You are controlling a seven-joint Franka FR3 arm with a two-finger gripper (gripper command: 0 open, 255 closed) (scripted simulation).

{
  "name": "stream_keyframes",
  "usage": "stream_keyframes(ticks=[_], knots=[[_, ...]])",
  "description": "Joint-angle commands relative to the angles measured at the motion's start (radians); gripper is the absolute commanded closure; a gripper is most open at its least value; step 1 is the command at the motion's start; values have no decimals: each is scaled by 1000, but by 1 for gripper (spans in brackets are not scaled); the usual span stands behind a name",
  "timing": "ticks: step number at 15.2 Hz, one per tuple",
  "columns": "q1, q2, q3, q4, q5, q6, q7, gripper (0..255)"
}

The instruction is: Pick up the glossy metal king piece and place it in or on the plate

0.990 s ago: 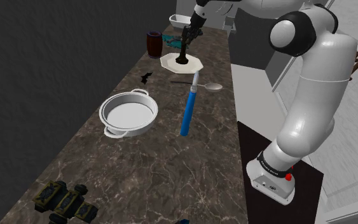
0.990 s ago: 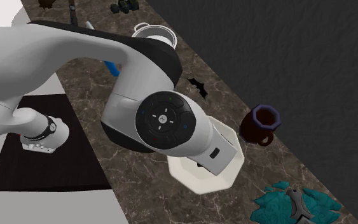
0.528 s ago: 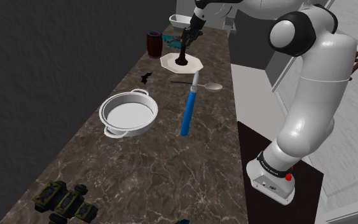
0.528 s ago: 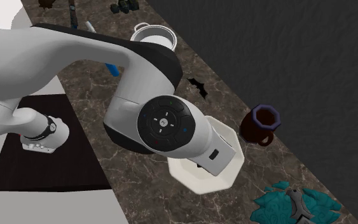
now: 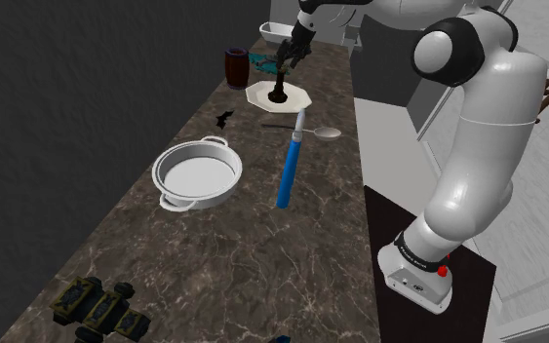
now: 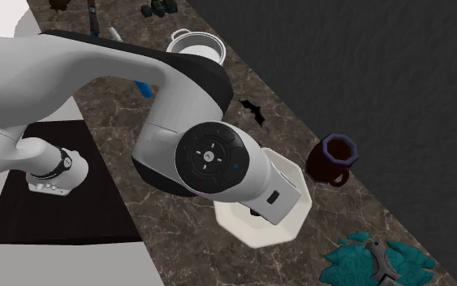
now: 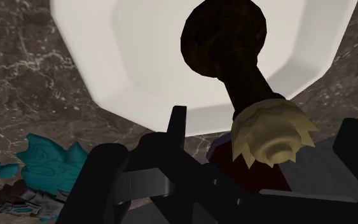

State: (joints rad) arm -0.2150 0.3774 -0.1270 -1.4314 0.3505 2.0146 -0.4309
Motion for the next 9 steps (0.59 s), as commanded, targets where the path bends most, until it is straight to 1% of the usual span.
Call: stream_keyframes(ticks=[1, 4, 9], knots=[[-4, -12, -3, 14, -3, -26, 2, 0], [-16, -38, -10, 63, -10, -103, 9, 0], [-16, -38, -10, 63, -10, -103, 9, 0]])
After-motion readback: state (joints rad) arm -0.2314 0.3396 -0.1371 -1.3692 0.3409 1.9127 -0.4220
